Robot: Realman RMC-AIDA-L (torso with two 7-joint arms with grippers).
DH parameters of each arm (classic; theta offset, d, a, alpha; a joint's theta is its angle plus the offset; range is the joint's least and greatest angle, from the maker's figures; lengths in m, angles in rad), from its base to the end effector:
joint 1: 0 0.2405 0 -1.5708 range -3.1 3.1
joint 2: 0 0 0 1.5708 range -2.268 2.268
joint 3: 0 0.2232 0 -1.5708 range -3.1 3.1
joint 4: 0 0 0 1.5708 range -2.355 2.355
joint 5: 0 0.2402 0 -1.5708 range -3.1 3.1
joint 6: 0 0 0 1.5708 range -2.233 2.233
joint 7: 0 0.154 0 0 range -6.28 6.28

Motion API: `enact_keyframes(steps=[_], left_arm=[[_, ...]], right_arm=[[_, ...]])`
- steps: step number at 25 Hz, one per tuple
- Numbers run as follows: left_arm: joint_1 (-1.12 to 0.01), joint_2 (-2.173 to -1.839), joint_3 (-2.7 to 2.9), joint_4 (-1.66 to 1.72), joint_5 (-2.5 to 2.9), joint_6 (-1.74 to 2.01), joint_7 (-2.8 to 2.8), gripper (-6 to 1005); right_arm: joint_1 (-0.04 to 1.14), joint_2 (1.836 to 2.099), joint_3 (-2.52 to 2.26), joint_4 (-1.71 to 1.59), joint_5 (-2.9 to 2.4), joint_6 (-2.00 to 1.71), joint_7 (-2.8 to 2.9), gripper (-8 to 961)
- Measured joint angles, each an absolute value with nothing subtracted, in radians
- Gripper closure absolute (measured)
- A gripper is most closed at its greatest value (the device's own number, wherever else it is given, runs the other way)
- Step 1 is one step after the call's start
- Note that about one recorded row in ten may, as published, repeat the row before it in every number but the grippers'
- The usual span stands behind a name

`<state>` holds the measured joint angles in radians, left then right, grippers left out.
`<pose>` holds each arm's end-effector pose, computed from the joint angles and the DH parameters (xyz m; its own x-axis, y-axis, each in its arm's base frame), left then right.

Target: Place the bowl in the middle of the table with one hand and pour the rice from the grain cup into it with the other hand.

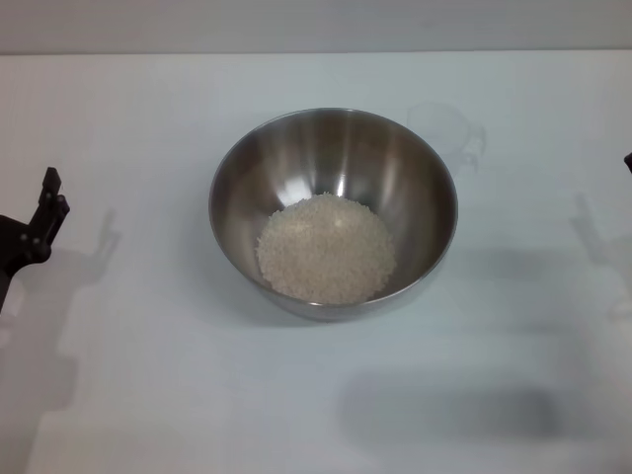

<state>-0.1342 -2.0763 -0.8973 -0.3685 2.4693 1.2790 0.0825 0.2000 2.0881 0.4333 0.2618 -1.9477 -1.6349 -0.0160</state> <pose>-0.3295 0.2680 -0.0278 0.7898 -0.1032 0.6046 0.5943 -0.1148 -0.7960 0.3107 0.2443 -0.0106 0.6811 0.3129 -0.6620 -0.6727 -0.0896 -0.7345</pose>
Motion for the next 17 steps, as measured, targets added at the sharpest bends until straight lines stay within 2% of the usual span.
enact_keyframes(steps=[17], left_arm=[[-0.161,-2.075,-0.894,-0.332,2.474,1.281,0.093,186]], right_arm=[[0.227,2.084,0.472,0.23,-1.948,-1.623,-0.017,114]])
